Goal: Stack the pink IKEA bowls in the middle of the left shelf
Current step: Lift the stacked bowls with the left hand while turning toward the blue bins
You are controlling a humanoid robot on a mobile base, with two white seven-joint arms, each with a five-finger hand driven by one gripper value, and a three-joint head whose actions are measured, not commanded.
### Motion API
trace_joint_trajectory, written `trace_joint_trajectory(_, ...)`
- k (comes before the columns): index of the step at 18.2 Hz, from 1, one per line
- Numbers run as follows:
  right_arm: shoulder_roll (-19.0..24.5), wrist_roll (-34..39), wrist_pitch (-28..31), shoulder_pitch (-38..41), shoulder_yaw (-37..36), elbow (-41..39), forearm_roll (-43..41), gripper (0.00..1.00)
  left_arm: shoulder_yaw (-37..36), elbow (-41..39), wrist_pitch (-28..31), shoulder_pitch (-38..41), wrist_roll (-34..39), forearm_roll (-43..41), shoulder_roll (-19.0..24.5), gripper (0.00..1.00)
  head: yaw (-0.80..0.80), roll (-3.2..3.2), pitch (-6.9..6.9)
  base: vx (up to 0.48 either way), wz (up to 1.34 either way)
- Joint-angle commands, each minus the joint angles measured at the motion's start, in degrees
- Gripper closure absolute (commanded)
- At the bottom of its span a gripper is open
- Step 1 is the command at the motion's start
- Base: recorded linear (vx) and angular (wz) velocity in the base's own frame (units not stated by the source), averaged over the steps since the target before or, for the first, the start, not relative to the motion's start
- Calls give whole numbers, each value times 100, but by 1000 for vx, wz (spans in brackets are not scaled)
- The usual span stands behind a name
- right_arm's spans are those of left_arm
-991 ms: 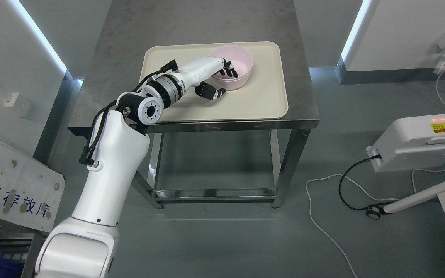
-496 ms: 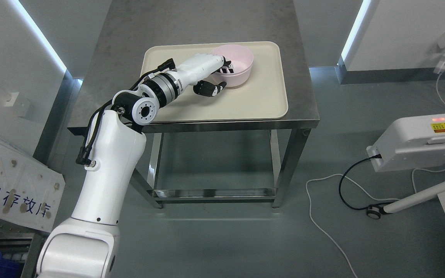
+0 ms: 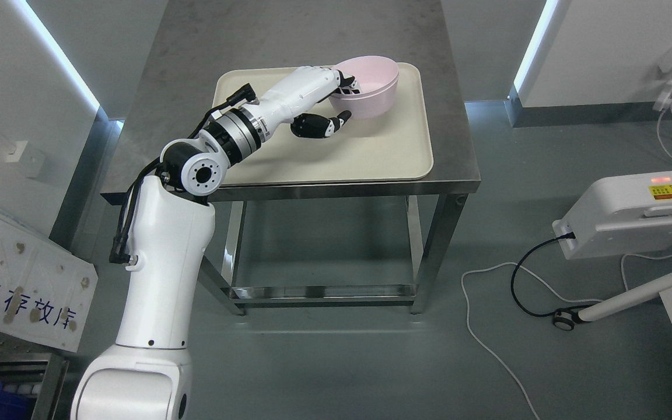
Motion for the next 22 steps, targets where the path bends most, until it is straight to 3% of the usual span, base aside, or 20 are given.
trace_joint_trajectory(1, -100, -1, 4, 0, -26, -100, -9, 0, 902, -1481, -366, 658, -17, 556, -72, 96, 0, 0, 0, 0, 0)
trace_joint_trajectory(6, -100, -1, 4, 0, -26, -100, -9, 0, 1087, -1912, -929, 773, -17, 811, -72, 95, 0, 0, 0, -5, -50)
trace_joint_trajectory(15, -100, -1, 4, 0, -26, -100, -9, 0, 1447, -1983, -982, 773, -26, 978, -72, 94, 0, 0, 0, -144, -293)
trace_joint_trajectory(22, -100, -1, 4, 0, -26, -100, -9, 0, 1456, -1983, -982, 773, -26, 987, -72, 94, 0, 0, 0, -297, 171)
